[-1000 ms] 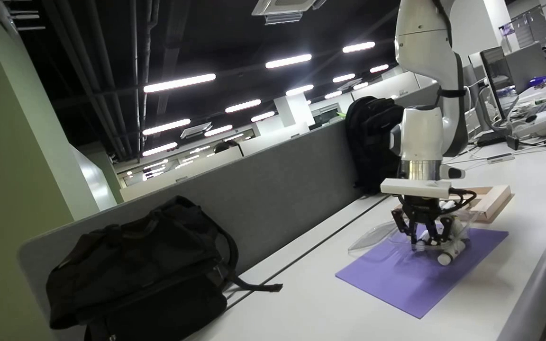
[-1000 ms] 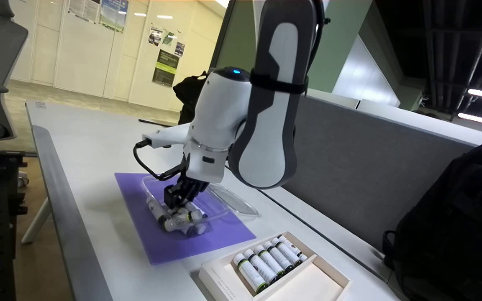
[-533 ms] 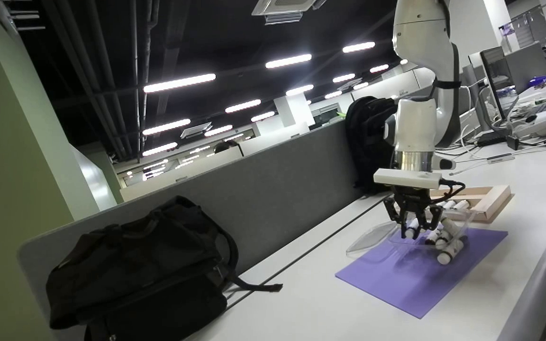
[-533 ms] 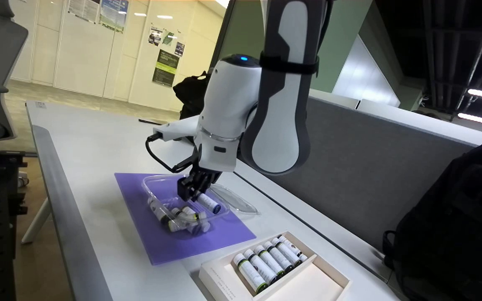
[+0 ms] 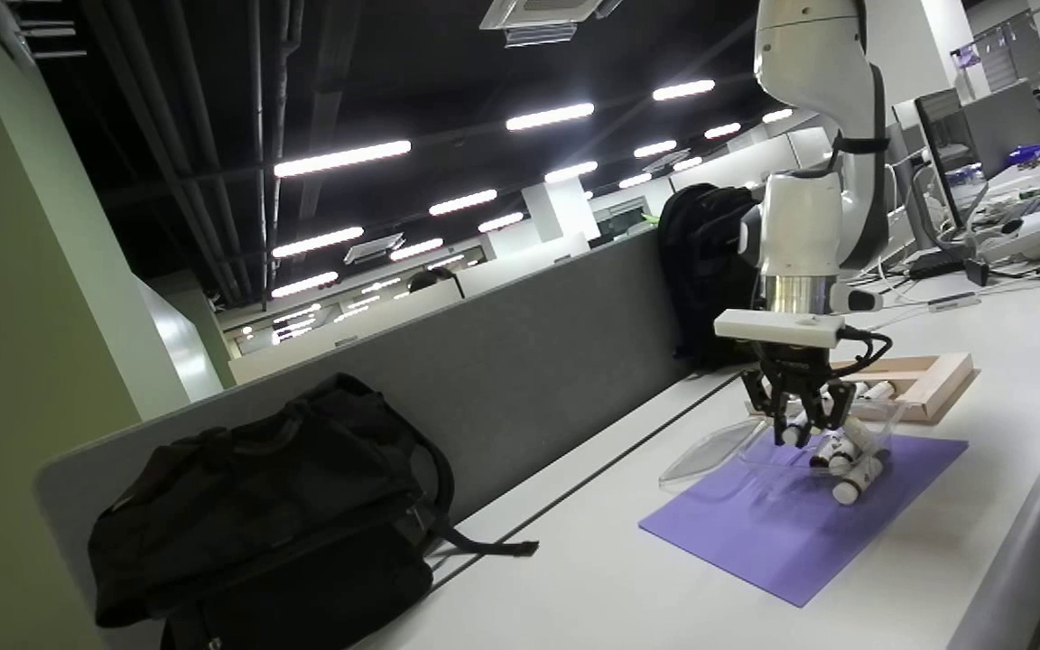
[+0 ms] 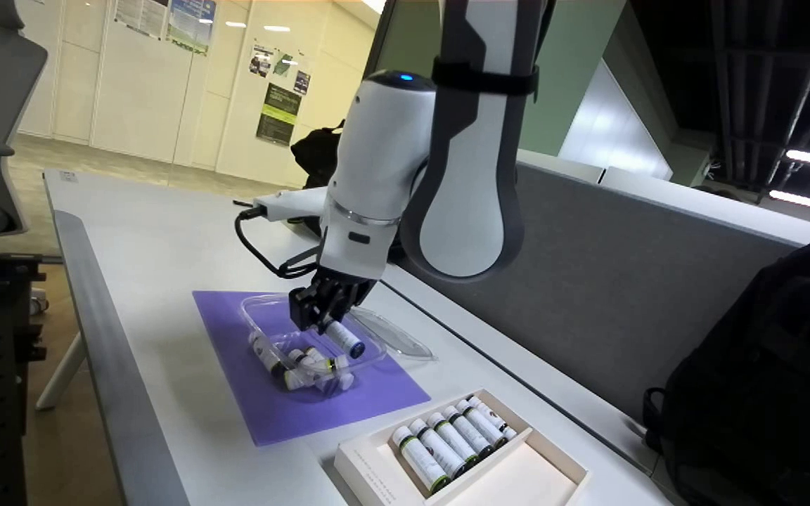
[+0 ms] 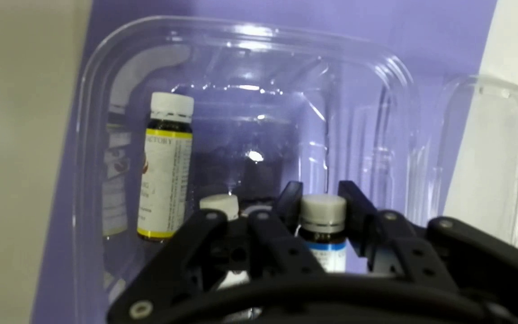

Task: Put five bottles on the tray

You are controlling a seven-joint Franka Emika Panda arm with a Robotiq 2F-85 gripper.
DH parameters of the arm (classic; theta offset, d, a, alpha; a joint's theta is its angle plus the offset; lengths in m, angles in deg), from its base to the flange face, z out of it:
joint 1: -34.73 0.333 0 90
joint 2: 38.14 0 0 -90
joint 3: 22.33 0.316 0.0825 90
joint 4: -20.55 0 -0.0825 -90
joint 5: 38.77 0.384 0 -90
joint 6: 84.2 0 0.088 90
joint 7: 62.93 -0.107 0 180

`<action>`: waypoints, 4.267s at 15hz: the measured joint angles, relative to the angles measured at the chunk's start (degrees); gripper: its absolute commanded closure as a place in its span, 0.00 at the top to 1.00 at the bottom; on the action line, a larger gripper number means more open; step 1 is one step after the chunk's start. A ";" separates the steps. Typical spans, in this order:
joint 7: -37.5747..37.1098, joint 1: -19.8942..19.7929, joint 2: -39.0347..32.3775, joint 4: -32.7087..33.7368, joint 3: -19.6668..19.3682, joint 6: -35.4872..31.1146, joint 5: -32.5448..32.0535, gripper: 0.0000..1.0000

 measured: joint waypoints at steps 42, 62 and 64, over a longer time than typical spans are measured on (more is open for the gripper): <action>-3.50 -18.38 -2.19 1.39 -2.20 0.04 -0.45 0.07; 3.08 -25.48 -5.21 2.44 3.02 0.01 -2.18 0.07; 4.27 -25.68 -5.21 2.41 2.65 0.01 -2.08 0.07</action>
